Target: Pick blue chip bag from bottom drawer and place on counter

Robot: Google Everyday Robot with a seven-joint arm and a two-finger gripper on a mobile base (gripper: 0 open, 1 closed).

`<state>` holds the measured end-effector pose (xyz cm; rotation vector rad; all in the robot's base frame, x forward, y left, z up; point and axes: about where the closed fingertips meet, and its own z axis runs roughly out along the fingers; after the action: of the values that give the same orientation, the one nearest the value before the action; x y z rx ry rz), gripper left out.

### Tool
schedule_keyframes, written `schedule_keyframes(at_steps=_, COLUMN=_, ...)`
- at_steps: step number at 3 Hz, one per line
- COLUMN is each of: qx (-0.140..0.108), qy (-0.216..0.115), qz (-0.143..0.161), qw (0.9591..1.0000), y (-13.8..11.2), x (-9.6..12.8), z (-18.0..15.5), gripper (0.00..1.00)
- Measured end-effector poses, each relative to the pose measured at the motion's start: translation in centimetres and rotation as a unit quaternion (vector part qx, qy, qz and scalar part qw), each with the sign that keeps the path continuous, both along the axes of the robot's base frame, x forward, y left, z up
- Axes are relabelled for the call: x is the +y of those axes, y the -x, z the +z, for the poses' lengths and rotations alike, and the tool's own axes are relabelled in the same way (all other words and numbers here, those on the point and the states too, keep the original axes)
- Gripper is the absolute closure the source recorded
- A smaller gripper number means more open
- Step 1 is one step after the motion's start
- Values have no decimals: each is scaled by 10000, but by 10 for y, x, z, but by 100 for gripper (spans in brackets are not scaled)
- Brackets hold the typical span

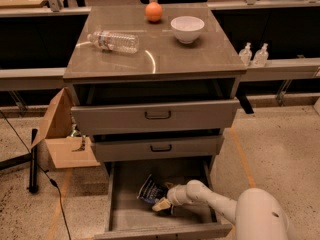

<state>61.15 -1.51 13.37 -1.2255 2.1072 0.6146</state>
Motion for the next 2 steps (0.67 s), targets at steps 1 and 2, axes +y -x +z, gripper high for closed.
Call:
schedule_keyframes(at_steps=1, qx=41, qy=-52, qz=120, qw=9999, y=-1, x=7, z=-6, gripper=46)
schedule_keyframes(at_steps=2, qx=-55, qy=-95, qz=104, qw=9999, y=-4, x=3, z=7, gripper=69)
